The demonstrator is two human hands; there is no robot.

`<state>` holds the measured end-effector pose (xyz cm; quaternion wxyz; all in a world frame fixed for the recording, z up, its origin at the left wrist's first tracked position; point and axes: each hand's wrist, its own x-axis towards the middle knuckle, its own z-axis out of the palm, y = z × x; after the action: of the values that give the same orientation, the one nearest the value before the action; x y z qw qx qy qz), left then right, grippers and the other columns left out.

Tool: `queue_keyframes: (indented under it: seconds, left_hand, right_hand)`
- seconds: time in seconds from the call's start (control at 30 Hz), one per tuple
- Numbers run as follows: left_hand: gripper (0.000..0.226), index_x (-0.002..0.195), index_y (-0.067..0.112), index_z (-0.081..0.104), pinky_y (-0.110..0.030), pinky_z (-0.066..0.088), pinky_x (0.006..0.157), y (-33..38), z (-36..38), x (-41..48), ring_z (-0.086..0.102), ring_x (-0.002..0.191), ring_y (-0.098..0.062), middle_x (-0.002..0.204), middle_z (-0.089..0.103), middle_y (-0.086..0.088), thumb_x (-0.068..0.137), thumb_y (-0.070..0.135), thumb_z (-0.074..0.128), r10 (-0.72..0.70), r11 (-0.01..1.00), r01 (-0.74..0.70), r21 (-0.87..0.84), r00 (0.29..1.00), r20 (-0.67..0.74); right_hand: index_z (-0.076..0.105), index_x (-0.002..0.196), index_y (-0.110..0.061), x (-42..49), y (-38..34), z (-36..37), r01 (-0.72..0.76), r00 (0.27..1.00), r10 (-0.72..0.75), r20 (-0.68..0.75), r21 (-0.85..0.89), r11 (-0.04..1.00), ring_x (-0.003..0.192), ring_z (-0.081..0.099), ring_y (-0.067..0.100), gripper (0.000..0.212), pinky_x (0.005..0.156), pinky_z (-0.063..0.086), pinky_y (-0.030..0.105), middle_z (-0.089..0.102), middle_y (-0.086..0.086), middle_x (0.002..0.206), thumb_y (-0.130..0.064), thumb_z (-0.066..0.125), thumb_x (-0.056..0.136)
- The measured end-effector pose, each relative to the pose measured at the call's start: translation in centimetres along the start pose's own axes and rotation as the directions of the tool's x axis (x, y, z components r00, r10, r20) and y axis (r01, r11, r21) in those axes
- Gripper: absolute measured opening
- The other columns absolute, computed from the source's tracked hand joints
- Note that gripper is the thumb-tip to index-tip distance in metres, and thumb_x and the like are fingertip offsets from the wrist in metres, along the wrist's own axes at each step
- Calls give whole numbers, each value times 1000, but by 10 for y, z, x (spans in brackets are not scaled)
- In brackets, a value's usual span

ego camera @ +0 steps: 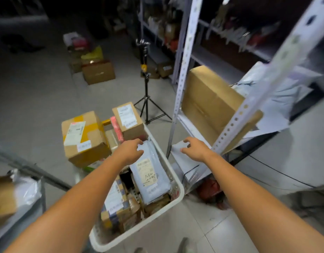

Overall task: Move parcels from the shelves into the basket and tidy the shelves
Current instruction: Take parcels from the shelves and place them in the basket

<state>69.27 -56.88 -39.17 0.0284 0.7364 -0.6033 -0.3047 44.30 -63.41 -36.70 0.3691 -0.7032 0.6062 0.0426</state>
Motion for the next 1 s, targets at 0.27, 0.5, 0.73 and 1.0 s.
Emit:
queue_keyframes:
  seconds: [0.27, 0.5, 0.73, 1.0]
  left_hand:
    - [47, 144, 23, 42, -40, 48, 97, 118, -33, -33, 54, 122, -26, 139, 54, -6, 98, 33, 53, 271, 931, -261, 256, 963, -6]
    - [45, 140, 26, 46, -38, 50, 92, 244, -9, -75, 59, 113, -25, 133, 58, -3, 97, 38, 53, 439, 841, -432, 327, 897, 58]
    - [47, 140, 29, 47, -34, 46, 98, 377, 48, -120, 54, 121, -26, 138, 55, -4, 94, 37, 53, 588, 727, -596, 341, 797, 138]
    - [45, 135, 27, 51, -29, 47, 92, 502, 125, -142, 61, 109, -23, 125, 63, -5, 93, 38, 58, 690, 587, -750, 304, 660, 297]
  right_hand:
    - [44, 145, -16, -106, 39, -67, -76, 985, 75, -159, -3, 997, 123, 54, 29, 55, 100, 46, 39, 50, 10, 144, -40, 58, 97]
    - [43, 146, -14, -217, 128, -120, -180, 925, 177, -336, 23, 983, 132, 48, 28, 57, 103, 40, 32, 46, 9, 149, -36, 58, 96]
    - [49, 139, -18, -335, 247, -144, -332, 822, 361, -441, 145, 932, 118, 57, 30, 50, 100, 46, 36, 62, 9, 130, -38, 58, 94]
    - [50, 140, -18, -426, 350, -134, -496, 655, 590, -473, 321, 807, 124, 53, 28, 54, 98, 45, 33, 56, 6, 137, -42, 61, 93]
